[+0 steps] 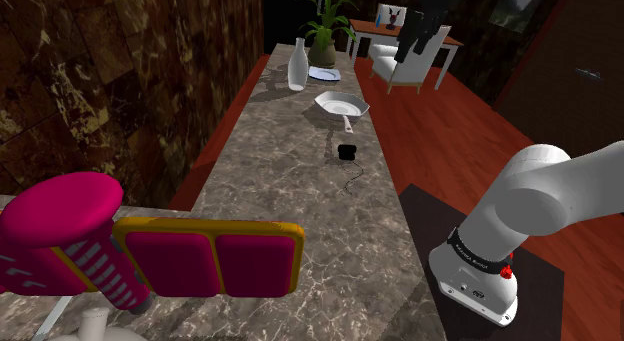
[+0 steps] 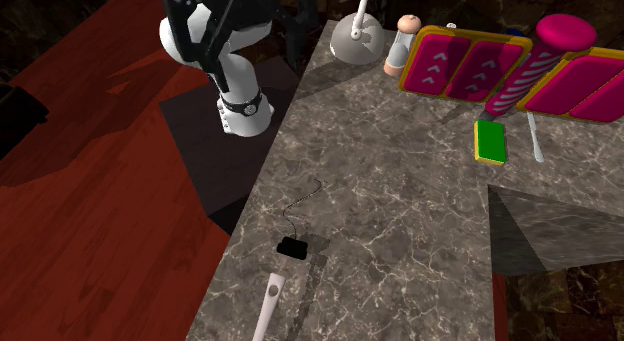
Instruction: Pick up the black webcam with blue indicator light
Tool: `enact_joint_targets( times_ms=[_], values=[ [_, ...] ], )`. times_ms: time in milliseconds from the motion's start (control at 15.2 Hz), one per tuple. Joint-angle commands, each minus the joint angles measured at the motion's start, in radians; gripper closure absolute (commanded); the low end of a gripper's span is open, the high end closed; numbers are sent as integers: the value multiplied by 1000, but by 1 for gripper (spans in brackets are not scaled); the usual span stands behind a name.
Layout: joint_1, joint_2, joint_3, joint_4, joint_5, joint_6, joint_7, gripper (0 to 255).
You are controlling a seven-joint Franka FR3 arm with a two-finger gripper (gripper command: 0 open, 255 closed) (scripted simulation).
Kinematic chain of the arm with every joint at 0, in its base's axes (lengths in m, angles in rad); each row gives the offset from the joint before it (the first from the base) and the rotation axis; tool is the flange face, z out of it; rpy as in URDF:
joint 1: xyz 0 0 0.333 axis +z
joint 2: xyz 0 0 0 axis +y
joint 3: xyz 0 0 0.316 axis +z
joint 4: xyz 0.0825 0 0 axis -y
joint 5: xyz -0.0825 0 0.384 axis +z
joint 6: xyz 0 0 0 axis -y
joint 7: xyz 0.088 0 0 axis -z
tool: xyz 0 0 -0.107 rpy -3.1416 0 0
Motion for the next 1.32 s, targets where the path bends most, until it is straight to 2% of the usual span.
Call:
enact_joint_targets(
  times_ms=[0,660,990,1254],
  values=[
    [0,0,0,0,0,0,0,0],
    [-26,-40,-21,-373,-25,374,45,0],
    [-45,18,-32,-516,-46,594,72,0],
    [-66,118,-38,-603,-68,797,97,0]
  ],
)
